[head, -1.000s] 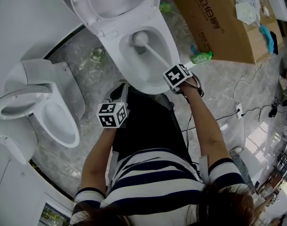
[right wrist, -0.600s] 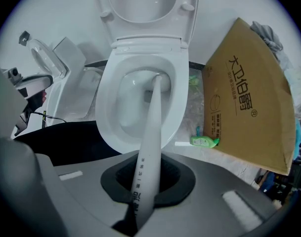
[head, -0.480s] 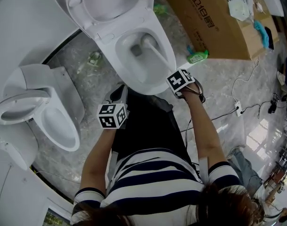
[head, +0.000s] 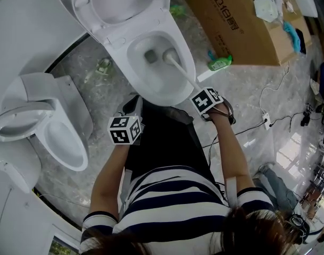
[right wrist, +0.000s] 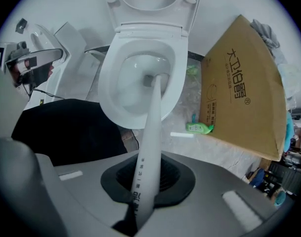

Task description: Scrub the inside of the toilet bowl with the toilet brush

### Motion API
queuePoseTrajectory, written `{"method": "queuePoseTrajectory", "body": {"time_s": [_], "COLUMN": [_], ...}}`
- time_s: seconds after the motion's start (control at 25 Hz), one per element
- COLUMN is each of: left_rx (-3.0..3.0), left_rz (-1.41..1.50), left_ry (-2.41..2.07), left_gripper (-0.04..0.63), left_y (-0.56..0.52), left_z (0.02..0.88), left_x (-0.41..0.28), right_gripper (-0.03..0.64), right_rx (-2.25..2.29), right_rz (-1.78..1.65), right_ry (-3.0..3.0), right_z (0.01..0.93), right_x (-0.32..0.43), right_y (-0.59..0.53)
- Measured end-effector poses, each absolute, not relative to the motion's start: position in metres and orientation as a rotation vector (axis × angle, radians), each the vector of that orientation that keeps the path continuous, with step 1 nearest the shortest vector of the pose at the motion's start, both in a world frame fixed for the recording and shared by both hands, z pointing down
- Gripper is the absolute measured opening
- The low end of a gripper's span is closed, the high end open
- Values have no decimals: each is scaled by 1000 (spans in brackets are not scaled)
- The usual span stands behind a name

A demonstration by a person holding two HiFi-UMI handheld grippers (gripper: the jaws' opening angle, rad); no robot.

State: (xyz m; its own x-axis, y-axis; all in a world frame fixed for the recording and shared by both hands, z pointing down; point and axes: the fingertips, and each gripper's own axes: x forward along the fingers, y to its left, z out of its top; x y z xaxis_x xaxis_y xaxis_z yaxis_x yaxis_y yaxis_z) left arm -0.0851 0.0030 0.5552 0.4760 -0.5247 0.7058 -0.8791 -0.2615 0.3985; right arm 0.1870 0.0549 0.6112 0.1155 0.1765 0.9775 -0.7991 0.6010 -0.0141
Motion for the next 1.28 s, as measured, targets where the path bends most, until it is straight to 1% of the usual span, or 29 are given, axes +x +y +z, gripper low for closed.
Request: {"method": "queuePoseTrajectory", "body": {"time_s": [0.72,1.28], "left_rx": [1996,1994], "left_rz": [616,618], "left_ry": [-1076,-1094], "left_gripper": [0,0], "left_y": [12,12], "left_z": [554,552], "left_x": [-61,-64], "right_gripper": [23,23], "right_rx": [398,259], "right_rz": [666,793], "right_ry": [-1176,-1240], "right_z": [589,585], "right_x": [217,195], "right_y": [90,125]}}
